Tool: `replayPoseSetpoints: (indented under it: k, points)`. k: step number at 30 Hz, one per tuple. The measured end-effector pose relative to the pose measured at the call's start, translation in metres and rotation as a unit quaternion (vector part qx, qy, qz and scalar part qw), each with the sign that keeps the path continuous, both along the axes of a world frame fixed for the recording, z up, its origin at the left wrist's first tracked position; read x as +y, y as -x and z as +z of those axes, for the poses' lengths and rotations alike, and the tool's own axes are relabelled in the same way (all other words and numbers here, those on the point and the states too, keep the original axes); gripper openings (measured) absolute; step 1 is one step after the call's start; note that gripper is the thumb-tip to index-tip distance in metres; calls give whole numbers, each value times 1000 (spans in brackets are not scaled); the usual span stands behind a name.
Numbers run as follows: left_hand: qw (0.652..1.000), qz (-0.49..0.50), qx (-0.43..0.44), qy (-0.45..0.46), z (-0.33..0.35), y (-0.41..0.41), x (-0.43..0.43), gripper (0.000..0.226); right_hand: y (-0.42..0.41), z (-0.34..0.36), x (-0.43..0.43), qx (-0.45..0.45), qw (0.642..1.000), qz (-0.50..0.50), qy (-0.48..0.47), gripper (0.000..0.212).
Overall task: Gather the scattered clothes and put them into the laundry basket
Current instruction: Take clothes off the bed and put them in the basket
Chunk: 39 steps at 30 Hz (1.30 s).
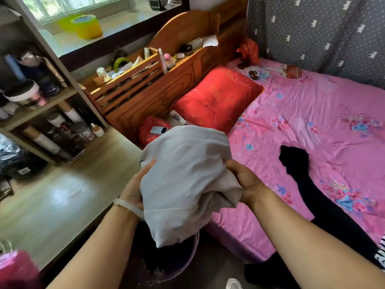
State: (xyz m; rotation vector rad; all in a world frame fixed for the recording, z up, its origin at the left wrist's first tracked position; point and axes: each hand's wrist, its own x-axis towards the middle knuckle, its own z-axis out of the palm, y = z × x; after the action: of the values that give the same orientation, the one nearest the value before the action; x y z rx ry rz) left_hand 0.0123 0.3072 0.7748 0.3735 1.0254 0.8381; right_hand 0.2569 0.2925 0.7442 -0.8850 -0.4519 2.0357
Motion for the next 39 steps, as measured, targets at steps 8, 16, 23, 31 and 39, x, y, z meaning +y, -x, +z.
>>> replayPoseSetpoints:
  k: [8, 16, 23, 31, 39]
  points:
    - [1000, 6, 9, 0, -37, 75, -4, 78, 49, -32, 26, -122, 989, -38, 72, 41]
    - [980, 21, 196, 19, -110, 107, -26, 65, 108, -120, 18, -240, 958, -12, 156, 32]
    - [955, -25, 284, 87, -214, 133, -34, 112, 134, -214, 6, -311, 928, -23, 206, 42]
    - [931, 17, 322, 173, -313, 145, -54, 117, 149, -297, -15, -347, 901, -33, 260, 44]
    - [936, -11, 318, 153, -393, 163, -21, 104, 171, -372, 0, -337, 907, -32, 253, 48]
